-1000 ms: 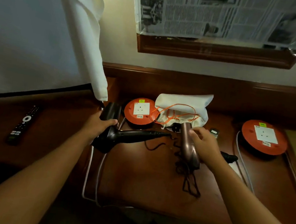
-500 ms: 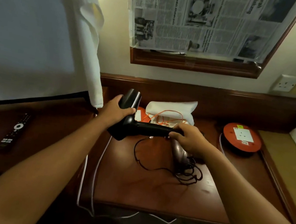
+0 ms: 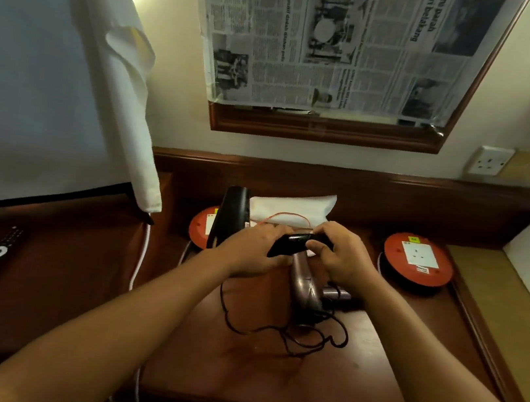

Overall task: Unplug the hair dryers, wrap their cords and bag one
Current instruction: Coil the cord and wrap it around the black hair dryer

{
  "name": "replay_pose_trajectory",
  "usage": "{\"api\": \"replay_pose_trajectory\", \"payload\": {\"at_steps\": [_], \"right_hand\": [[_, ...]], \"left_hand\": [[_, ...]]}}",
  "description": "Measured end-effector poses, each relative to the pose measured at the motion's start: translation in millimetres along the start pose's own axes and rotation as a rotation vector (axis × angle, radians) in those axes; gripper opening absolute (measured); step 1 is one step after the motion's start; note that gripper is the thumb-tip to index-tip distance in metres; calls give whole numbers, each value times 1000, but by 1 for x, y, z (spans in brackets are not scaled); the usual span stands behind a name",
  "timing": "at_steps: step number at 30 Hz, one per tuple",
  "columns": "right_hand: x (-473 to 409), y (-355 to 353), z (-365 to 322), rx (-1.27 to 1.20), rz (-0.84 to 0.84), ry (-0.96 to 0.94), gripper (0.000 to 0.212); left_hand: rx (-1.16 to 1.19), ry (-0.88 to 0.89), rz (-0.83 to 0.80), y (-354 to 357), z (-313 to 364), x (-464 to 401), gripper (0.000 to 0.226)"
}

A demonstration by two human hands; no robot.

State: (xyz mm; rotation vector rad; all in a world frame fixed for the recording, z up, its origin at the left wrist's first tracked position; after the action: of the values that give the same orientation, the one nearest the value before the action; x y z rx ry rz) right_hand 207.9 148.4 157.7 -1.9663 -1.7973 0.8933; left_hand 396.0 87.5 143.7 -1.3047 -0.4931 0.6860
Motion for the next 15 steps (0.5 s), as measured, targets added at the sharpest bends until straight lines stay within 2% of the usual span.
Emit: {"api": "replay_pose_trajectory", "payload": {"at_steps": [3,6,7,8,11,15], "right_hand": [[-6,-14,12,-202,76,72,14],[-9,-26,27,-867,133,326,27],[-11,-30,35,-1019,138,415,29],[-14,-34,41,-1034,118,483,27],[-21,-39,48,-814,-27,567,12],[-29,-45,57,-661,-54,510,25]], "left_hand": [[-8,-11,88,5,8,-19,46],[-98,-55,120,0,7,-36,45],[-137,-78,120,-2,5,-41,45],[-195,-99,115,-3,2,-45,45],[-355,-156,120,-6,0,-56,52],[-413,-197,148,-9,3,-68,59]]}}
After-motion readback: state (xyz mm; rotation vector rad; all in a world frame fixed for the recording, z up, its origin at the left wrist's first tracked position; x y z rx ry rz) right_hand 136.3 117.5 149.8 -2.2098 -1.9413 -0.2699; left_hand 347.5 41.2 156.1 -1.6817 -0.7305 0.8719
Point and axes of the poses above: each hand's wrist, its own x-axis away from the middle knuckle, its own y-axis out of the palm, z = x × y, the point moved 1 cm from there along -x, towards the middle knuckle, and after that the axes turned 11 degrees about -x, right-handed, at the moved point
